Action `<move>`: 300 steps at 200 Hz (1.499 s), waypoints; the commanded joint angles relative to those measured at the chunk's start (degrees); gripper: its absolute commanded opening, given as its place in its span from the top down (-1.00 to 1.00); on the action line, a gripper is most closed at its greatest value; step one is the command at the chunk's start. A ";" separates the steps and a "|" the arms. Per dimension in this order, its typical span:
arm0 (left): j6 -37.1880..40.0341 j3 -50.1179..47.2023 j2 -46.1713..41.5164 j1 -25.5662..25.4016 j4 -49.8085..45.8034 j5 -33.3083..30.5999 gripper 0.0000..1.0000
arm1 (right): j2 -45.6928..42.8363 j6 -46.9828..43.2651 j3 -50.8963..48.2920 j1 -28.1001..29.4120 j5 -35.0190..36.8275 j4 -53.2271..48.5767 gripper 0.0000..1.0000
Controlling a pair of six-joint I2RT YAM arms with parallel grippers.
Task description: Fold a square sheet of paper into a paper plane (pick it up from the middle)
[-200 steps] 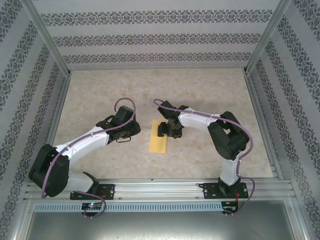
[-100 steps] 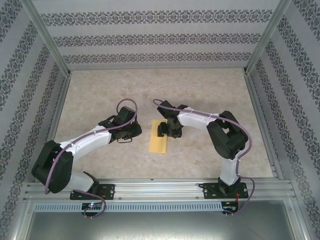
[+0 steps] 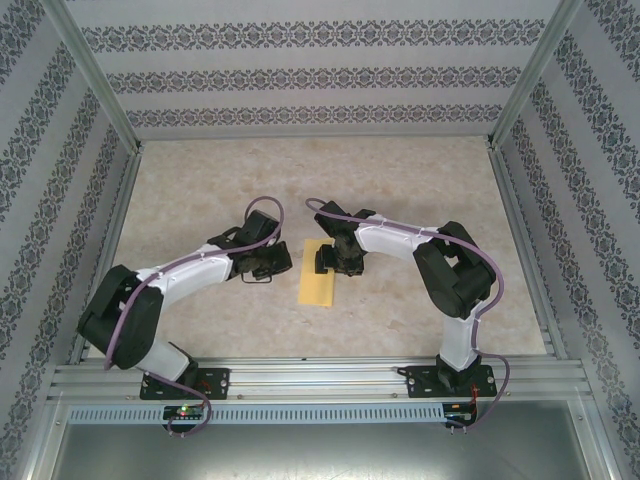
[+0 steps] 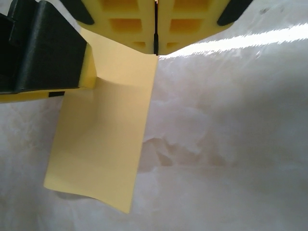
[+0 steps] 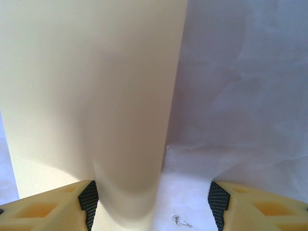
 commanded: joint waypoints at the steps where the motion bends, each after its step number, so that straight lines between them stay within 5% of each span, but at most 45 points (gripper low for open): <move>1: 0.71 3.21 3.46 -0.23 2.96 4.71 1.00 | 2.92 -0.62 -0.83 -0.29 2.43 -2.62 -0.34; 78: -0.31 8.73 13.08 -2.48 1.36 4.94 1.00 | 3.54 -0.31 -0.84 -0.33 1.90 -2.10 -0.34; 300: 0.09 1.84 17.58 -2.57 4.90 3.85 1.00 | 1.78 -0.23 -0.40 -0.59 1.78 -1.55 -0.36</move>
